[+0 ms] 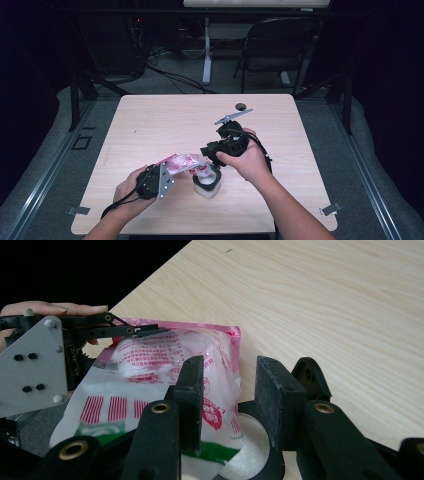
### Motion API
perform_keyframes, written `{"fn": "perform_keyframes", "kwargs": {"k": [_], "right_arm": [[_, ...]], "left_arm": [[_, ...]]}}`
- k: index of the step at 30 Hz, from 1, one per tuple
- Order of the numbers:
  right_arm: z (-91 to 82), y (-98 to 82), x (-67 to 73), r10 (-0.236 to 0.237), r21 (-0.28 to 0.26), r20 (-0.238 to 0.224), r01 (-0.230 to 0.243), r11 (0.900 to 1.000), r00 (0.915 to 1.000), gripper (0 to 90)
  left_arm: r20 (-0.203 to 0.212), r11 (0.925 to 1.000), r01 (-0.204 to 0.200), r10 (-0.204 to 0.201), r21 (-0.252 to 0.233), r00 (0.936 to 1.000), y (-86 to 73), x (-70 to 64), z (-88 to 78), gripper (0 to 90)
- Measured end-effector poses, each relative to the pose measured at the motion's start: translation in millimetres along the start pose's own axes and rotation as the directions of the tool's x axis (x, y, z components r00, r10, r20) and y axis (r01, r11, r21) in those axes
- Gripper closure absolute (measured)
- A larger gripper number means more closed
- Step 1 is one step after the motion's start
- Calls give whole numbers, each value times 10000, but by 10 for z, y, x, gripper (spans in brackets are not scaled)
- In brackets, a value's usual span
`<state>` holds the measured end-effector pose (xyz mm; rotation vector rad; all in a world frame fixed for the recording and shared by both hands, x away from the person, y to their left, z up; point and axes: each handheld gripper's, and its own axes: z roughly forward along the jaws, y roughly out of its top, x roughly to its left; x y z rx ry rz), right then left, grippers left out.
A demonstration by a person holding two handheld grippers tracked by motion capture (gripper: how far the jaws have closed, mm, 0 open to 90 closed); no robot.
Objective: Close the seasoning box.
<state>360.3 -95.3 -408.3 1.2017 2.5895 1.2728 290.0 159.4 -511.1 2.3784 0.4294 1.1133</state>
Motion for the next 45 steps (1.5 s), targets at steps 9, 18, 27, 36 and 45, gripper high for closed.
{"fn": "perform_keyframes", "kwargs": {"k": [9, 18, 27, 36, 45], "right_arm": [[-80, -13, -4, -79, -198, 107, 81, 9998, 9999, 638], [-103, -52, -13, -80, -342, 213, 87, 9994, 9997, 638], [-143, -115, -36, -17, -518, 228, 29, 9987, 9997, 639], [-165, -159, -47, 31, -618, 181, -20, 9981, 9998, 638], [-195, -197, -75, 71, -584, 195, -59, 9983, 9998, 636]], "left_arm": [[614, 9918, 1270, -1258, -151, 9902, -92, 64, -27, 805], [1091, 9702, 2404, -2359, -295, 9656, -182, 123, -21, 812], [1593, 9334, 3560, -3451, -450, 9250, -238, 205, -14, 824], [1842, 8998, 4325, -4161, -583, 8905, -292, 292, -22, 828], [1997, 8563, 5123, -4917, -658, 8475, -373, 365, -33, 829]]}}
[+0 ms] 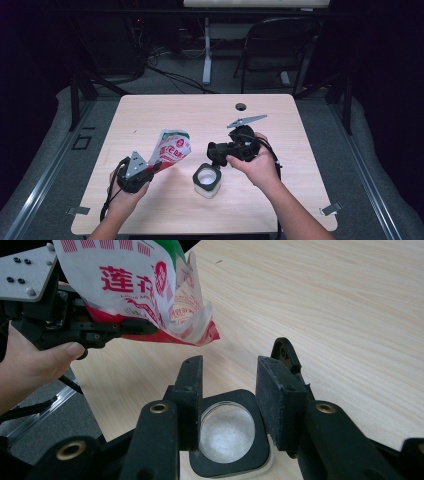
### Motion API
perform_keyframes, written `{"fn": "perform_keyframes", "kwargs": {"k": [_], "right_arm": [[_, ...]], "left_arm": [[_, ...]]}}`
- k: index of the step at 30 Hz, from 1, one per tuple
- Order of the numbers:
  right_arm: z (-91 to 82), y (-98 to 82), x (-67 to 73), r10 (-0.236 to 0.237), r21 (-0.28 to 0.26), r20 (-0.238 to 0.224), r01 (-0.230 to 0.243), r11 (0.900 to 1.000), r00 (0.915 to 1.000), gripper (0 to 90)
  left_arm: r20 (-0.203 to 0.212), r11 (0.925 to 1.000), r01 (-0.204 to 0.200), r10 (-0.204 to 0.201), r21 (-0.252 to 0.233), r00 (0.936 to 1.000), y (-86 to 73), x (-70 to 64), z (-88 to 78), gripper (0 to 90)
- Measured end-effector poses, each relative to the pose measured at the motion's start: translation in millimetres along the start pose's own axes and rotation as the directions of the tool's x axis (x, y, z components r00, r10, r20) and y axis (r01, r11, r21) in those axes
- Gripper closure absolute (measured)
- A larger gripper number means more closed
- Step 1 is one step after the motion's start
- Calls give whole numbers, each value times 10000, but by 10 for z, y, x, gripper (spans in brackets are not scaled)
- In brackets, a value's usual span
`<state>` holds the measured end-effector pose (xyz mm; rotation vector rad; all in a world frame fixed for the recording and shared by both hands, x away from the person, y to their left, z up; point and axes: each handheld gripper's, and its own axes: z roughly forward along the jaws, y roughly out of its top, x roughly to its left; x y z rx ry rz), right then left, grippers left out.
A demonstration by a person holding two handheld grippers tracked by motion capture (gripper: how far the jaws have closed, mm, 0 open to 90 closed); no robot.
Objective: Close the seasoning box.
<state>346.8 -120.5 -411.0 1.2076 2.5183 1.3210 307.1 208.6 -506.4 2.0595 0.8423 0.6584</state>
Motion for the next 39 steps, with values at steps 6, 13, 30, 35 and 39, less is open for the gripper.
{"fn": "perform_keyframes", "kwargs": {"k": [6, 13, 30, 35, 39], "right_arm": [[-18, -6, -24, 97, -36, 8, -97, 9999, 10000, 636], [-15, -13, -19, 79, -27, -10, -79, 10000, 10000, 637], [-43, -39, 8, -100, -78, 45, 100, 9999, 9999, 623], [-58, -56, -11, -128, -41, 85, 128, 9999, 9999, 617], [-67, -69, -26, -134, -18, 27, 134, 9999, 9999, 625]], "left_arm": [[53, 9997, 231, -231, 4, 9997, -4, 44, -8, 829], [46, 9993, 366, -366, -20, 9993, -6, 70, -24, 829], [-215, 9960, 889, -888, 44, 9958, -180, 164, -21, 829], [-397, 9925, 1226, -1224, 15, 9917, -265, 230, -31, 829], [-588, 9862, 1652, -1655, -112, 9845, -345, 299, -63, 829]]}}
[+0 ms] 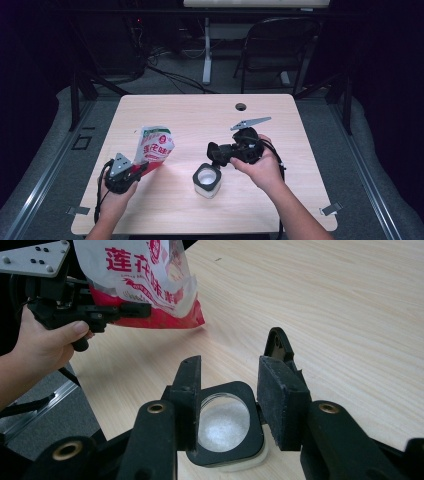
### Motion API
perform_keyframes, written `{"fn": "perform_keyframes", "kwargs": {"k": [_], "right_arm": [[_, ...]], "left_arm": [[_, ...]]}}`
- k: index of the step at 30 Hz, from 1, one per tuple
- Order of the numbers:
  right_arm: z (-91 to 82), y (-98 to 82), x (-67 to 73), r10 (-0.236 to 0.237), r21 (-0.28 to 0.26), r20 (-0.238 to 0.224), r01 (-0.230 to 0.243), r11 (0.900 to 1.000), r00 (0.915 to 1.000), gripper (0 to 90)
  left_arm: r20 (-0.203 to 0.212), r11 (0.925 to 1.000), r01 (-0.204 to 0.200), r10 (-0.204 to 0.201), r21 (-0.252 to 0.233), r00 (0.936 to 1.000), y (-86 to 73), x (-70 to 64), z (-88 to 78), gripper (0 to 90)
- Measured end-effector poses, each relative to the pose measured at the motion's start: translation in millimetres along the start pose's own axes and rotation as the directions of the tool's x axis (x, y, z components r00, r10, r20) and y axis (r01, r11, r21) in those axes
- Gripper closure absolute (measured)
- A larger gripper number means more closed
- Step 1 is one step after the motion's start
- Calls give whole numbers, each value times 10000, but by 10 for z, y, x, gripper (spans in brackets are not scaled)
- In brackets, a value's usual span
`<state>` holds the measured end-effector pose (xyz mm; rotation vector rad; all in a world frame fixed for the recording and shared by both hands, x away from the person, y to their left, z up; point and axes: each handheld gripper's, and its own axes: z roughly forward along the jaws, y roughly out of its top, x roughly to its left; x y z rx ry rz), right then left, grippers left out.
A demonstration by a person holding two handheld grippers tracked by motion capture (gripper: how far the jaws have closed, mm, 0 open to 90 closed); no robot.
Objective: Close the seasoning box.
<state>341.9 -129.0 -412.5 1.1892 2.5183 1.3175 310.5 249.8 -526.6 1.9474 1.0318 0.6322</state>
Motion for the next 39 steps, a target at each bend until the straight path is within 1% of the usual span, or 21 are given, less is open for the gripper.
{"fn": "perform_keyframes", "kwargs": {"k": [3, 5, 8, 13, 15, 17, 18, 19, 21, 22, 24, 26, 29, 32, 34, 35, 37, 39], "right_arm": [[-1, -19, -2, 65, -86, -27, -65, 9999, 10000, 636], [-10, -28, -10, 53, 5, -88, -53, 10000, 9999, 638], [-24, -52, -12, 53, -129, -80, -54, 9999, 10000, 636], [-53, -84, -24, 85, -428, -134, -91, 9990, 9999, 602], [-60, -97, -32, 74, -446, -87, -78, 9990, 9999, 598], [-56, -108, -30, 141, -559, -51, -143, 9983, 9999, 589], [-63, -110, -29, 76, -541, -3, -76, 9985, 10000, 580], [-65, -114, -26, 32, -585, 66, -28, 9983, 10000, 576], [-68, -118, -20, -35, -550, 55, 38, 9985, 10000, 576], [-68, -121, -12, 38, -485, 33, -36, 9988, 10000, 566], [-71, -129, 9, -21, -399, 129, 26, 9992, 9999, 561], [-67, -137, 25, -63, -383, 106, 67, 9992, 9999, 564], [-68, -159, 37, -156, -404, 293, 168, 9990, 9994, 567], [-67, -191, 10, -30, -462, 271, 43, 9989, 9996, 572], [-71, -212, -11, 127, -578, 206, -115, 9983, 9997, 573], [-82, -220, -22, 159, -581, 162, -149, 9982, 9997, 573], [-95, -237, -28, 271, -719, 133, -260, 9971, 9995, 571], [-106, -256, -31, 271, -764, 117, -262, 9967, 9996, 567]], "left_arm": [[-178, 9999, 164, -165, -46, 9997, -37, 51, -23, 829], [-325, 9996, 252, -255, -91, 9991, -59, 85, -44, 829], [-475, 9976, 641, -653, -258, 9967, -98, 155, -82, 829], [-787, 9941, 992, -1025, -440, 9916, -137, 238, -131, 829], [-938, 9939, 1016, -1052, -429, 9900, -153, 268, -146, 829], [-1001, 9932, 1085, -1123, -430, 9886, -169, 291, -157, 829], [-1049, 9934, 1089, -1123, -374, 9881, -171, 294, -162, 829], [-1140, 9942, 1001, -1039, -384, 9880, -177, 296, -163, 829], [-1290, 9955, 887, -922, -323, 9873, -182, 297, -171, 829], [-1320, 9958, 875, -903, -274, 9871, -186, 299, -177, 829], [-1376, 9953, 916, -950, -310, 9859, -199, 310, -179, 829], [-1407, 9942, 1019, -1056, -335, 9844, -214, 328, -181, 829], [-1496, 9931, 1130, -1165, -313, 9819, -242, 360, -178, 829], [-1615, 9922, 1222, -1245, -240, 9790, -265, 392, -166, 829], [-1727, 9905, 1344, -1374, -291, 9753, -276, 417, -164, 829], [-1762, 9905, 1344, -1375, -294, 9747, -279, 426, -167, 829], [-1872, 9886, 1458, -1502, -375, 9708, -291, 447, -174, 828], [-1924, 9886, 1464, -1503, -341, 9697, -307, 459, -173, 829]]}}
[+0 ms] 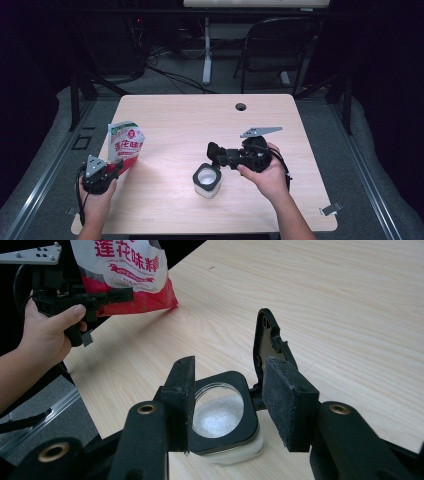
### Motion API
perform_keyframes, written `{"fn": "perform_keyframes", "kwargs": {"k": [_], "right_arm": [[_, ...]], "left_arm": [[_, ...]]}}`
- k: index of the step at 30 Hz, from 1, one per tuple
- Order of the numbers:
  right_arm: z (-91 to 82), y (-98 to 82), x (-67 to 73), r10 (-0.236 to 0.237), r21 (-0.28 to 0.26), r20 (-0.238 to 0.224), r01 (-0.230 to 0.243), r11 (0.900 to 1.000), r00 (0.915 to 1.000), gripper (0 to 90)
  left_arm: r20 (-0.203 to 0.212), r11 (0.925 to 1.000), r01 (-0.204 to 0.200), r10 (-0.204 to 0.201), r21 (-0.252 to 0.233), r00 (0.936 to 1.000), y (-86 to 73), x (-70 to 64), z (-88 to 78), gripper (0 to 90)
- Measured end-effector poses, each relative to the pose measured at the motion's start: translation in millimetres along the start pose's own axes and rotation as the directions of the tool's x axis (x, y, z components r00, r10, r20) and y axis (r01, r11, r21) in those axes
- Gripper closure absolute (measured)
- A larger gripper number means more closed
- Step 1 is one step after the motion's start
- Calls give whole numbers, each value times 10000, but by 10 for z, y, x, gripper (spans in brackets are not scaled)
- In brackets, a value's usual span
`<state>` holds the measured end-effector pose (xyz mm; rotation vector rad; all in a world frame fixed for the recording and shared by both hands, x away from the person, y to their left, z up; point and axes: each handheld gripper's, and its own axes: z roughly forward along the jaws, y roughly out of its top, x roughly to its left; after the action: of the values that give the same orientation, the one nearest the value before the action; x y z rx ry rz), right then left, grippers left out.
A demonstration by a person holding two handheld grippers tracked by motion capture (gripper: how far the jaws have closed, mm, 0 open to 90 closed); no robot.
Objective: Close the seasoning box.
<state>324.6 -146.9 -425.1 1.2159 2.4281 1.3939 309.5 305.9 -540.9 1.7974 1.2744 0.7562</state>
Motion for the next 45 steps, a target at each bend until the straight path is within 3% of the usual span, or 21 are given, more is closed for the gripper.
{"fn": "perform_keyframes", "kwargs": {"k": [13, 22, 25, 29, 34, 38, 45], "right_arm": [[11, -90, -4, 44, 33, 109, -44, 10000, 9999, 554], [-17, -108, -16, 173, -126, -139, -175, 9998, 9998, 548], [-15, -115, -20, 311, -212, -138, -314, 9993, 9994, 548], [-37, -117, -37, 274, -182, -141, -276, 9995, 9995, 548], [-59, -119, -43, 443, -358, -369, -456, 9983, 9983, 548], [-66, -125, -48, 438, -361, -319, -449, 9983, 9985, 547], [-62, -135, -70, 530, -360, -286, -540, 9979, 9982, 545]], "left_arm": [[38, 9991, 286, -287, 326, 9996, -55, -23, 10, 808], [92, 9937, 969, -975, 558, 9952, -113, -39, -1, 802], [138, 9893, 1226, -1241, 796, 9922, -154, -28, -1, 803], [298, 9761, 1926, -1964, 1007, 9801, -222, -10, 5, 795], [316, 9709, 2046, -2100, 1246, 9772, -261, -17, 7, 778], [315, 9646, 2324, -2380, 1248, 9708, -292, 2, -21, 718], [511, 9672, 2154, -2238, 1346, 9733, -305, 2, -68, 603]]}}
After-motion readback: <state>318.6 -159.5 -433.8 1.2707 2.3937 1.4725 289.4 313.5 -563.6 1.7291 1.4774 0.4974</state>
